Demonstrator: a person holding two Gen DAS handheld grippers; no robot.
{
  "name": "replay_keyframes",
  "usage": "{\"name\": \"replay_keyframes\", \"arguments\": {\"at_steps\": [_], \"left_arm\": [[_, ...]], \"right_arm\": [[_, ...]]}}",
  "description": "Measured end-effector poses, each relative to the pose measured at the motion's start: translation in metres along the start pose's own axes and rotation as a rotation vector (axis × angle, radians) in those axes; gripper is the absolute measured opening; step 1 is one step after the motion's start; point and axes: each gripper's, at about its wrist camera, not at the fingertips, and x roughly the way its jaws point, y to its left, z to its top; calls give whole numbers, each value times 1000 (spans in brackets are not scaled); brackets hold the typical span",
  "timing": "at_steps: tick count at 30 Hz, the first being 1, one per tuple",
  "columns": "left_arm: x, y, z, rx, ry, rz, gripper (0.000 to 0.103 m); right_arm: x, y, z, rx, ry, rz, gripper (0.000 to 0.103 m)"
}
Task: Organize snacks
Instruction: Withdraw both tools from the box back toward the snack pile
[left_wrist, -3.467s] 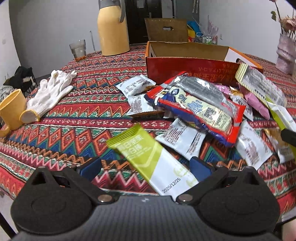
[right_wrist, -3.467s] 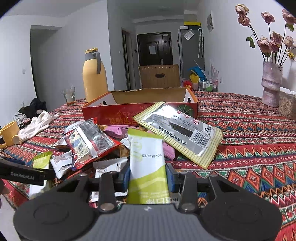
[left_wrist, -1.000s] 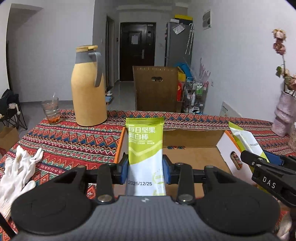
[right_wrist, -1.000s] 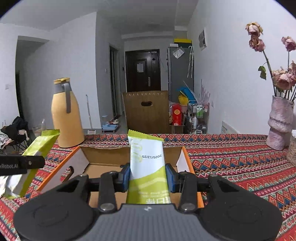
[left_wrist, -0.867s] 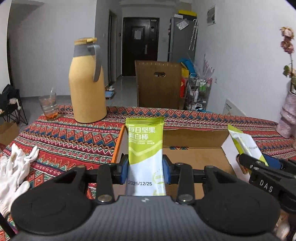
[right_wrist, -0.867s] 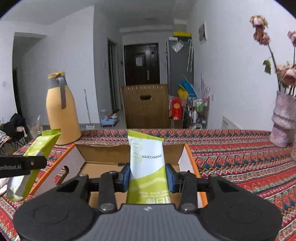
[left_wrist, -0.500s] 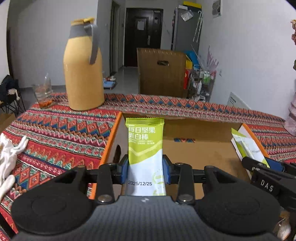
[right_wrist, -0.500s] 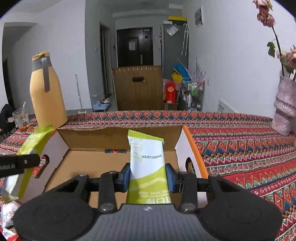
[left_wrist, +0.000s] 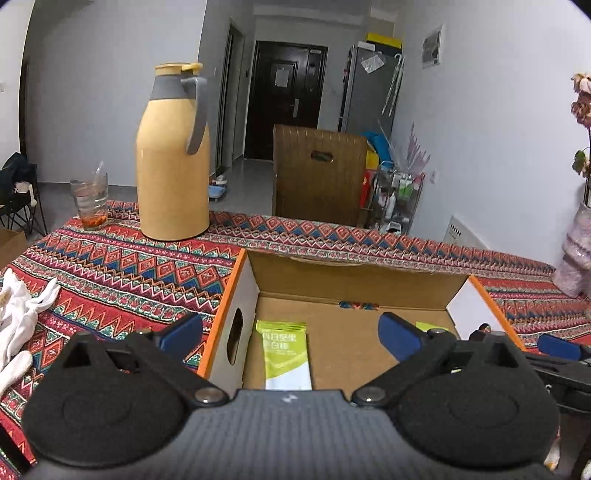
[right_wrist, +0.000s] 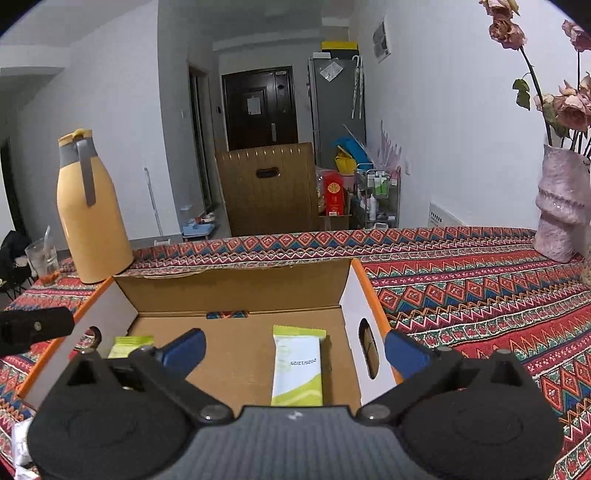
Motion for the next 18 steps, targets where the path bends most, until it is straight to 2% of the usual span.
{"name": "replay_keyframes", "arguments": {"at_steps": [11, 18], "left_arm": [[-57, -7, 5, 32, -69, -33, 103], [-98, -8, -7, 53, -103, -49, 103]], "right_arm": [[-54, 4, 11, -26, -106, 15, 103], [-92, 0, -2, -21, -124, 32, 103]]}}
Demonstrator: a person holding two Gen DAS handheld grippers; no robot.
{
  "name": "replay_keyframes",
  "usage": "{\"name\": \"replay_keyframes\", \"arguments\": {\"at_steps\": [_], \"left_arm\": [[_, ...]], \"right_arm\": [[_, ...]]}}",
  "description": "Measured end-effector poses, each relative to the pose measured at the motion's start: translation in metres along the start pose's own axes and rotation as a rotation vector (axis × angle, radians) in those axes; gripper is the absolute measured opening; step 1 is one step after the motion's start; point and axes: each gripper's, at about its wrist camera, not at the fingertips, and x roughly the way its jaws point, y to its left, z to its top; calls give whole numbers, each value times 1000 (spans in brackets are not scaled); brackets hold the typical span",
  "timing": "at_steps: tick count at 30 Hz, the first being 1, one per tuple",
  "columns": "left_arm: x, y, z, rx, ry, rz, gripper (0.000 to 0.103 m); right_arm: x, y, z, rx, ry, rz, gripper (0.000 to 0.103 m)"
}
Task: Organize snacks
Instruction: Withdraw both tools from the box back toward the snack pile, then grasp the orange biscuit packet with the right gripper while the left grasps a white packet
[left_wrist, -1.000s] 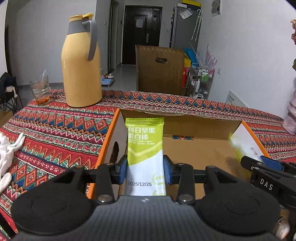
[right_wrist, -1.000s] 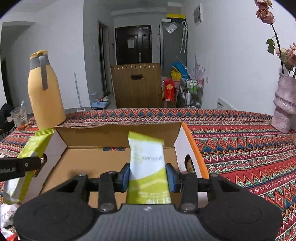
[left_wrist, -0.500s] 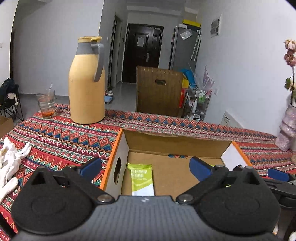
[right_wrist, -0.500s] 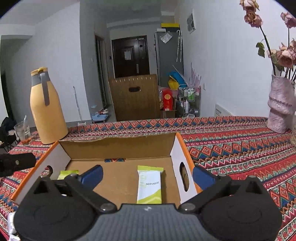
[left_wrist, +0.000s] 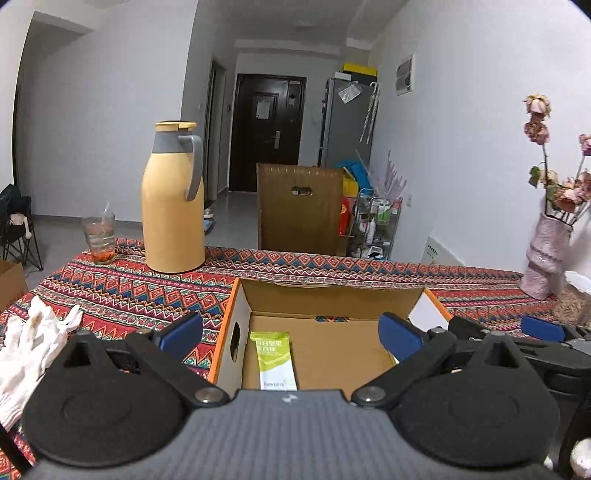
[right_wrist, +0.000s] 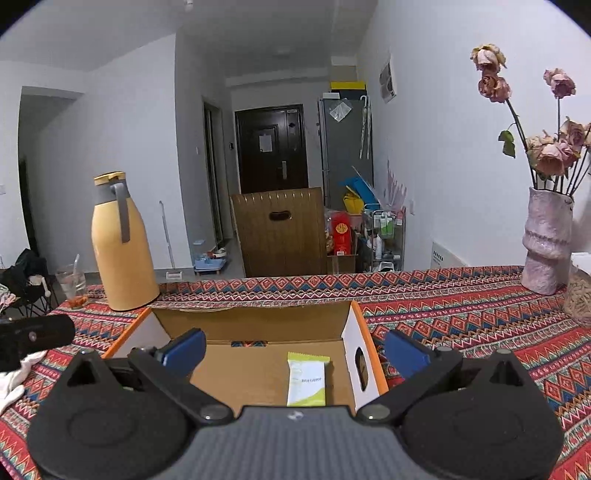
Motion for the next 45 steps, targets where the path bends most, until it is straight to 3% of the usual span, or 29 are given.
{"name": "replay_keyframes", "arguments": {"at_steps": [10, 20, 40, 45], "left_arm": [[-55, 6, -30, 28, -8, -17, 103], [-78, 26, -67, 46, 23, 1, 103], [-82, 45, -145, 48, 141, -22, 103], [-83, 45, -148, 50, 149, -22, 103]], "right_arm": [[-64, 0, -31, -25, -10, 14, 103], [-103, 7, -68, -61, 20, 25, 103], [-117, -3, -153, -41, 176, 0, 103], [-111, -3, -160, -36, 212, -13, 95]]}}
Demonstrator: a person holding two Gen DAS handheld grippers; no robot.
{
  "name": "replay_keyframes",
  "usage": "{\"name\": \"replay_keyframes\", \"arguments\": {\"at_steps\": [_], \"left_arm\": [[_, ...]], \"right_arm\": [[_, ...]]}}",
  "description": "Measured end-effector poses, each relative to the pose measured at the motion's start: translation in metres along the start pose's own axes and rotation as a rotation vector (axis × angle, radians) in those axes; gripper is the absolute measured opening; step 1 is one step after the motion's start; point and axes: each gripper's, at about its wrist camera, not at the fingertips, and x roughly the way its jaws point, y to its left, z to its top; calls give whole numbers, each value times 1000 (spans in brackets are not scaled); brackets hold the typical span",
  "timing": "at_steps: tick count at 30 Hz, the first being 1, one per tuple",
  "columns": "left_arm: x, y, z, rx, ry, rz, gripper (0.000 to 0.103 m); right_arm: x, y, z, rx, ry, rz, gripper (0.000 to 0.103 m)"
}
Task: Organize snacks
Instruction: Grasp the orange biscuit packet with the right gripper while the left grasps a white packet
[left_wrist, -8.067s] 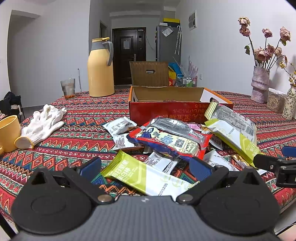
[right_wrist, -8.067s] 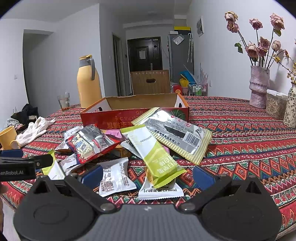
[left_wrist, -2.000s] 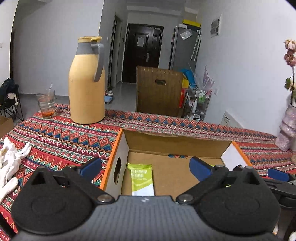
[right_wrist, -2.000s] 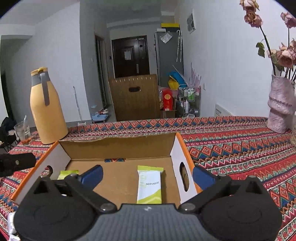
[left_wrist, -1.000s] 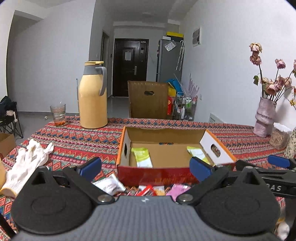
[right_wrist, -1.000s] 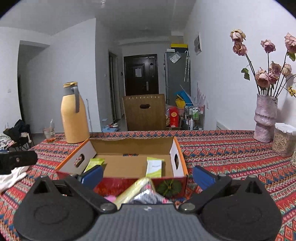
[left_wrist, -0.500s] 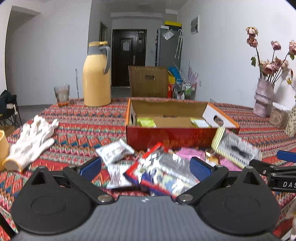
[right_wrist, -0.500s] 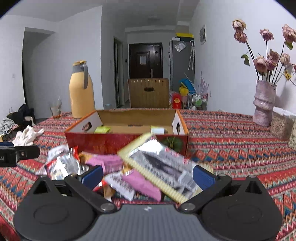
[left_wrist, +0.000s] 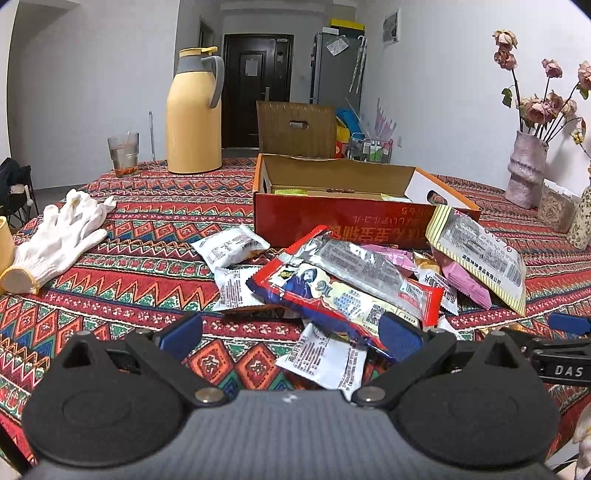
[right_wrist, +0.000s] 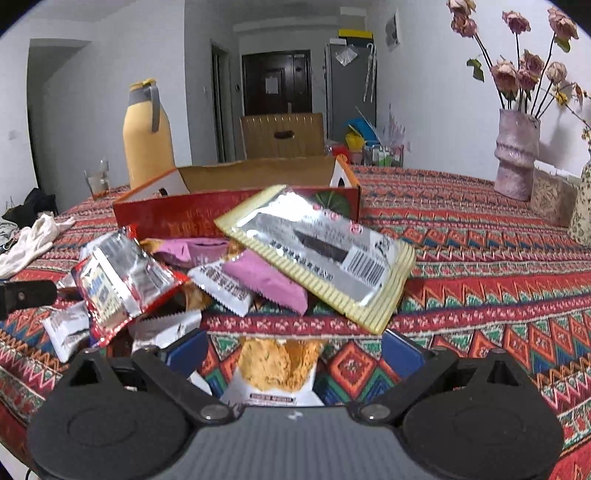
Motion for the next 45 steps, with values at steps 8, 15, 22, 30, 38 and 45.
{"name": "replay_keyframes", "arguments": {"at_steps": [8, 15, 22, 30, 38, 45], "left_arm": [[5, -5, -4, 14, 22, -5, 103], [8, -7, -7, 25, 37, -12, 103], [19, -12, -13, 71, 78, 11, 103], [37, -18, -15, 128, 130, 8, 103], [52, -22, -11, 156, 167, -8, 102], [53, -22, -6, 129, 163, -89, 54]], "right_arm": [[11, 6, -10, -44, 30, 4, 72], [5, 9, -10, -52, 7, 50, 41], [1, 9, -7, -36, -18, 58, 41], [1, 4, -4, -26, -37, 43, 41], [3, -1, -1, -14, -44, 35, 41], [8, -4, -3, 5, -25, 46, 41]]}}
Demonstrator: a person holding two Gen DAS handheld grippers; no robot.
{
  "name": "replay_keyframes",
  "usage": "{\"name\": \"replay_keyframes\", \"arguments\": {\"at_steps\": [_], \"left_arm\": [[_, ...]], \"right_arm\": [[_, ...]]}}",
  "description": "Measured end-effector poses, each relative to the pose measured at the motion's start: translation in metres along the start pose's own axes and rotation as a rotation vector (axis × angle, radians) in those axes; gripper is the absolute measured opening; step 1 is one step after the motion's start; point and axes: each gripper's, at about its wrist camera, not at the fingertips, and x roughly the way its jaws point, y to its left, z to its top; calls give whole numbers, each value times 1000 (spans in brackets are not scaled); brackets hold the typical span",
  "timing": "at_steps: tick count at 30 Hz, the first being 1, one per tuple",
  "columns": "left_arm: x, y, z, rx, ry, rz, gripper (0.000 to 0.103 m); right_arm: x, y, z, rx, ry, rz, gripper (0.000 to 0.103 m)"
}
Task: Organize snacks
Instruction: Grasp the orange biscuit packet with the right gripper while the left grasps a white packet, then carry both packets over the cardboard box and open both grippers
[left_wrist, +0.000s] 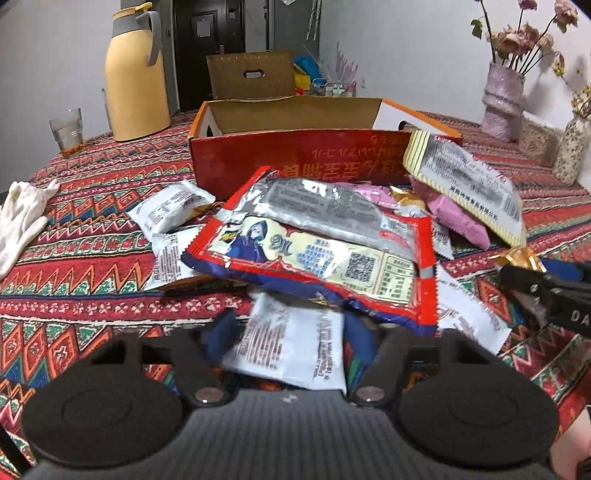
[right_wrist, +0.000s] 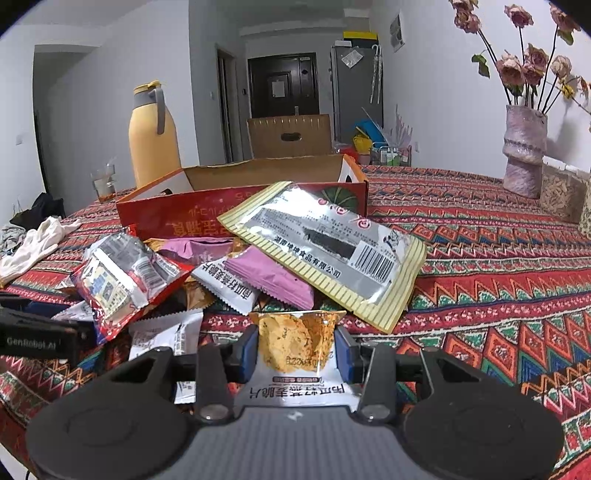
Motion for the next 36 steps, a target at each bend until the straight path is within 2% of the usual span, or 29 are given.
{"name": "replay_keyframes", "arguments": {"at_steps": [5, 10, 21, 27, 36], "left_arm": [[-4, 2, -2, -15, -14, -14, 46], [-11, 4, -5, -26, -21, -11, 45], [-26, 17, -15, -56, -24, 14, 45], [-38, 24, -16, -67, -54, 34, 45], [-54, 39, -25, -103, -75, 88, 45]], "right_arm": [[-1, 1, 0, 1, -4, 5, 41], [-2, 1, 0, 1, -5, 9, 41], [-6, 0, 3, 4, -14, 11, 41], [-7, -1, 3, 7, -17, 6, 42], [-13, -9, 5, 1, -20, -36, 42]]}}
